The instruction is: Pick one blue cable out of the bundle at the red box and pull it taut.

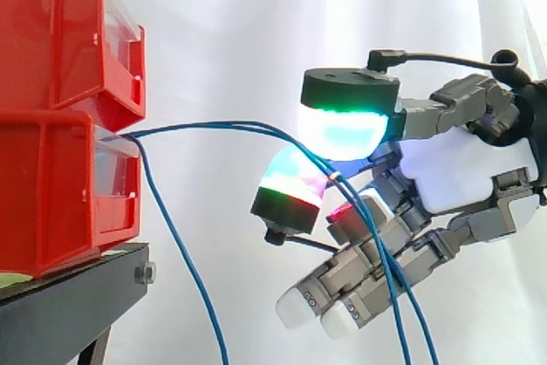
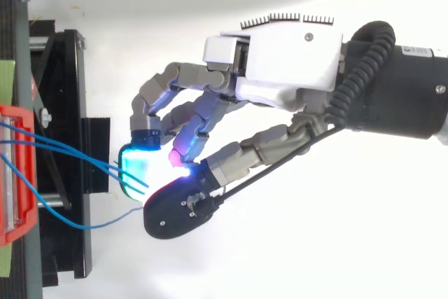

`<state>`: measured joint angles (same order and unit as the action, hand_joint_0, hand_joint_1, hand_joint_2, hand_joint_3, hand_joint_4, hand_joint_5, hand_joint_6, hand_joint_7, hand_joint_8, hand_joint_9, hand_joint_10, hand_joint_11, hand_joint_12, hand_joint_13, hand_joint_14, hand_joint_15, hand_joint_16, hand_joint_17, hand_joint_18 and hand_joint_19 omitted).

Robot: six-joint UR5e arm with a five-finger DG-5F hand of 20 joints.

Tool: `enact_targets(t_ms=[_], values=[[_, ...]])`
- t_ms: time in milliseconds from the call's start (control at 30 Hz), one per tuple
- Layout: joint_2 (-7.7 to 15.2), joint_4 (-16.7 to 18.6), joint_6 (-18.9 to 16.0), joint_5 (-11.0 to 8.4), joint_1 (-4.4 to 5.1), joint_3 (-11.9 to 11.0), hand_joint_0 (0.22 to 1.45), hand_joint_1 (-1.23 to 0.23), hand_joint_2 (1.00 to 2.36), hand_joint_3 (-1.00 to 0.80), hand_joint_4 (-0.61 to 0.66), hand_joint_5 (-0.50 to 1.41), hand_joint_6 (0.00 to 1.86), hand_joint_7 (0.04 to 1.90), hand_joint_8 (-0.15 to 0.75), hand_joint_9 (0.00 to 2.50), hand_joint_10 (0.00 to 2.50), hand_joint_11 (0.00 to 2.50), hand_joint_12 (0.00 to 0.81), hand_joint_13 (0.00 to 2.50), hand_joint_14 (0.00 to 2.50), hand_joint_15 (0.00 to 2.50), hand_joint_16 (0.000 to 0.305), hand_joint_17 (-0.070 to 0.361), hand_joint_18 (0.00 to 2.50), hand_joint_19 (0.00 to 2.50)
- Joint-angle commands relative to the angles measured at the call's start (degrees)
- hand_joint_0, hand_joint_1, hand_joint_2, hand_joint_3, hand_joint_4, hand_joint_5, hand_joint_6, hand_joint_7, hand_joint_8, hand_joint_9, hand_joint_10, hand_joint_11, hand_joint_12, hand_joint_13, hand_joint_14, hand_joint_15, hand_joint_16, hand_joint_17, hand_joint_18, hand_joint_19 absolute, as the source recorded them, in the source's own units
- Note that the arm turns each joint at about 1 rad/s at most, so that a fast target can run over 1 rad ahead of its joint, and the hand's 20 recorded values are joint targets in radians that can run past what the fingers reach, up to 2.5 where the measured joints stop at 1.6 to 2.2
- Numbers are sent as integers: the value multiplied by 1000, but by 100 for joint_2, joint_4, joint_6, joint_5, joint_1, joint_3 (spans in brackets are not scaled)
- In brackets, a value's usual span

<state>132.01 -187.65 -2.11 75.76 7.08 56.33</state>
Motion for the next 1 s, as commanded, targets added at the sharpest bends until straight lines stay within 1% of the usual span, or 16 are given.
enact_targets(t_ms=[0,167,333,500,600,700,967], values=[[0,0,0,0,3,-8,678,-757,1005,-441,7,-176,934,933,314,1114,9,1158,373,557,8,249,47,106,520,145],[0,0,0,0,-5,-8,675,-758,1005,-447,16,-177,934,926,318,1057,11,1104,373,555,8,247,47,106,521,149],[0,0,0,-9,3,-8,669,-752,1005,-443,23,-178,933,937,324,959,12,933,373,548,9,248,47,106,519,155],[0,0,0,-9,3,1,664,-745,1006,-438,29,-178,933,943,322,900,13,858,372,540,8,241,47,106,515,167],[0,18,0,-26,3,1,663,-741,1004,-441,27,-179,933,940,324,902,14,850,372,540,8,248,47,106,517,162],[0,18,0,-35,3,1,663,-736,1004,-442,31,-180,934,941,327,981,13,921,372,541,8,239,47,106,518,161],[0,9,0,-35,3,1,664,-732,1004,-445,35,-181,935,932,326,1008,13,966,373,548,8,247,47,106,521,167]])
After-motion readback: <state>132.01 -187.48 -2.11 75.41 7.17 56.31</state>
